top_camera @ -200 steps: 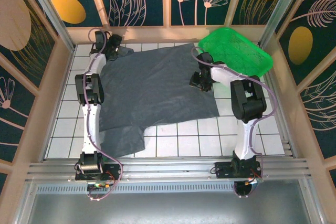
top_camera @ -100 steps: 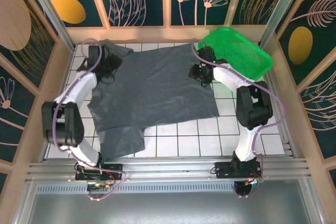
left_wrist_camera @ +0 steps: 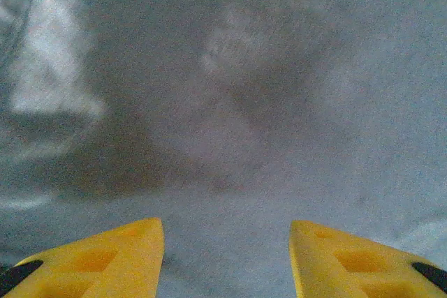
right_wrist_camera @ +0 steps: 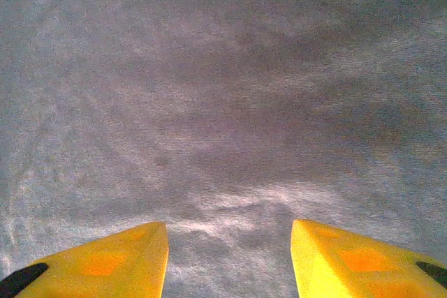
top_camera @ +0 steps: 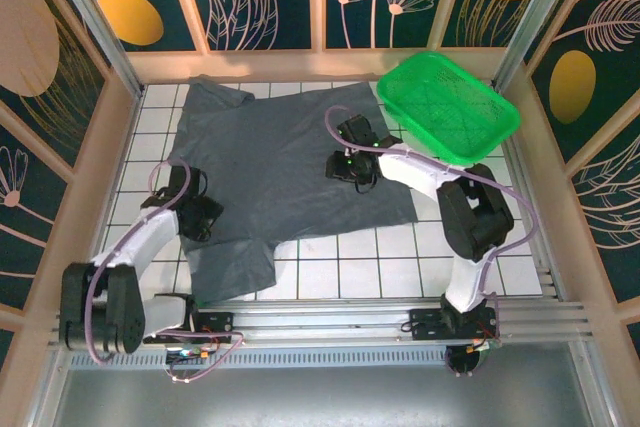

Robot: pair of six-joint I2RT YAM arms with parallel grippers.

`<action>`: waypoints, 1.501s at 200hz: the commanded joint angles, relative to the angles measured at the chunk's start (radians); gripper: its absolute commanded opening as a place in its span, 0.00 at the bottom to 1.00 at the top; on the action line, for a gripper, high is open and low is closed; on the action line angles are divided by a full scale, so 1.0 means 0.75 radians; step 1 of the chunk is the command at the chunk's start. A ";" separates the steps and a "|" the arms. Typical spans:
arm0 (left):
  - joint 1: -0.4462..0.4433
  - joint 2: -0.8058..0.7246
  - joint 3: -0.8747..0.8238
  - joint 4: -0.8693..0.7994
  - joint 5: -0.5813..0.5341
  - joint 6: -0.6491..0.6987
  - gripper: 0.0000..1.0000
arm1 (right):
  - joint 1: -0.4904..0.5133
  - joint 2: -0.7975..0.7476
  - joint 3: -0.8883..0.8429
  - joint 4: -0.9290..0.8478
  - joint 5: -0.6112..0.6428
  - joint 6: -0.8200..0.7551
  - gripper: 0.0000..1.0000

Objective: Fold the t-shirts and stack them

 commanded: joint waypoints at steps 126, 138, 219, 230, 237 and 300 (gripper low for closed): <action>0.183 0.964 0.778 0.229 0.158 0.390 0.54 | -0.258 0.514 0.450 -0.173 -0.043 0.020 0.50; 0.183 0.962 0.850 0.181 0.147 0.406 0.57 | -0.269 0.534 0.515 -0.184 -0.054 -0.010 0.50; 0.082 0.039 0.113 -0.132 -0.074 0.132 0.60 | -0.198 0.103 0.366 -0.146 -0.051 -0.071 0.54; 0.054 -0.104 -0.048 -0.173 -0.062 0.027 0.60 | -0.195 0.035 0.283 -0.128 -0.076 -0.035 0.54; 0.053 -0.196 -0.122 -0.228 -0.083 -0.046 0.60 | -0.190 -0.006 0.233 -0.115 -0.093 -0.015 0.54; 0.053 -0.593 -0.424 -0.370 -0.050 -0.419 0.55 | -0.122 -0.262 -0.142 -0.027 -0.165 0.102 0.54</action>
